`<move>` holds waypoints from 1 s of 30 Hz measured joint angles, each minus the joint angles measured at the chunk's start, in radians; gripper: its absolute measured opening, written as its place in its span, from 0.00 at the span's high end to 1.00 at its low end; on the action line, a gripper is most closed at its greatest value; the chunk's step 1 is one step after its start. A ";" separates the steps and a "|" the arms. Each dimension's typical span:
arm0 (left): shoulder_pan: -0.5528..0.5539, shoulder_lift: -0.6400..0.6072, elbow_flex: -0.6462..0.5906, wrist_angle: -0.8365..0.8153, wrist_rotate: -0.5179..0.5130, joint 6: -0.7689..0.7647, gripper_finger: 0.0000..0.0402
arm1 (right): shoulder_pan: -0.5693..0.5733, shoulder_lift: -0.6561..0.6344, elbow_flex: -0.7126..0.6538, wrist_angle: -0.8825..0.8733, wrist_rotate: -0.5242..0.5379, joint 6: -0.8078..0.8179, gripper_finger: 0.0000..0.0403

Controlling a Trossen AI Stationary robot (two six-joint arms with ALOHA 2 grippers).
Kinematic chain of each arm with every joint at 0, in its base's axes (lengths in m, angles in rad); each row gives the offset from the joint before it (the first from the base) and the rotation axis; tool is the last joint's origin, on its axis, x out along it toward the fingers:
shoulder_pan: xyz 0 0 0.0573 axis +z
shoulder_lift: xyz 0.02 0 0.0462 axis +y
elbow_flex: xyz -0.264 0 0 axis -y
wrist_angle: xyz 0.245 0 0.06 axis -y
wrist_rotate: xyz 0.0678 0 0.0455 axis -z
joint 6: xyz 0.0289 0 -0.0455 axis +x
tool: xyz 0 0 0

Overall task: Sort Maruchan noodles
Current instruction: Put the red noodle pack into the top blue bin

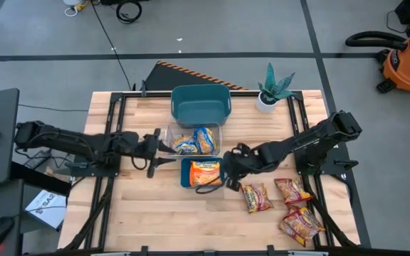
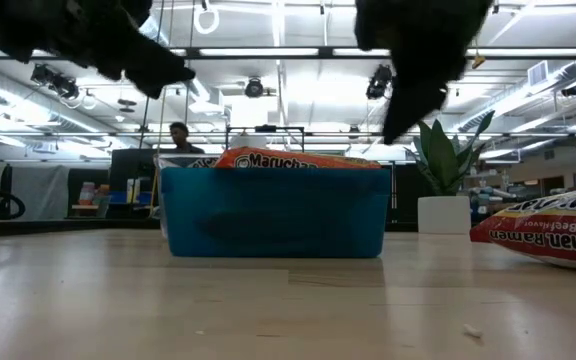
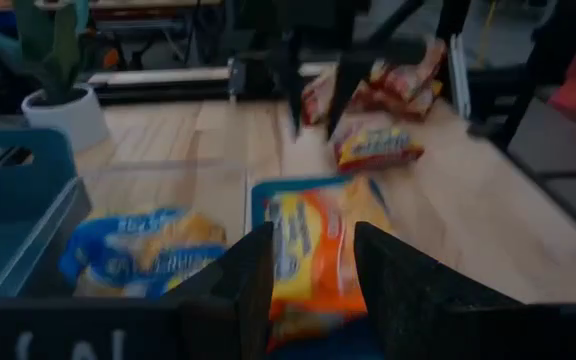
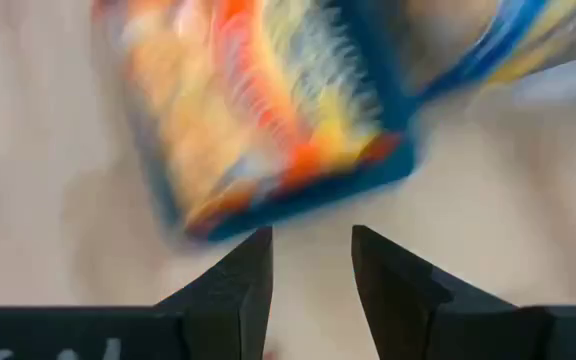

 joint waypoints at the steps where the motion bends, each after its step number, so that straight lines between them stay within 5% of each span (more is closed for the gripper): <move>1: -0.006 -0.002 -0.014 0.011 -0.013 0.008 0.64 | -0.004 0.003 0.003 -0.014 -0.056 0.019 0.64; 9: -0.021 0.004 -0.044 0.056 -0.079 0.005 0.64 | -0.007 0.018 0.005 -0.356 -0.335 0.145 0.64; 16: -0.021 0.002 -0.043 0.050 -0.079 0.006 0.64 | -0.007 0.013 0.000 -0.656 -0.467 0.251 0.64; 30: -0.021 0.002 -0.042 0.014 -0.083 0.074 0.64 | -0.007 0.013 -0.182 -0.620 -0.777 0.359 0.64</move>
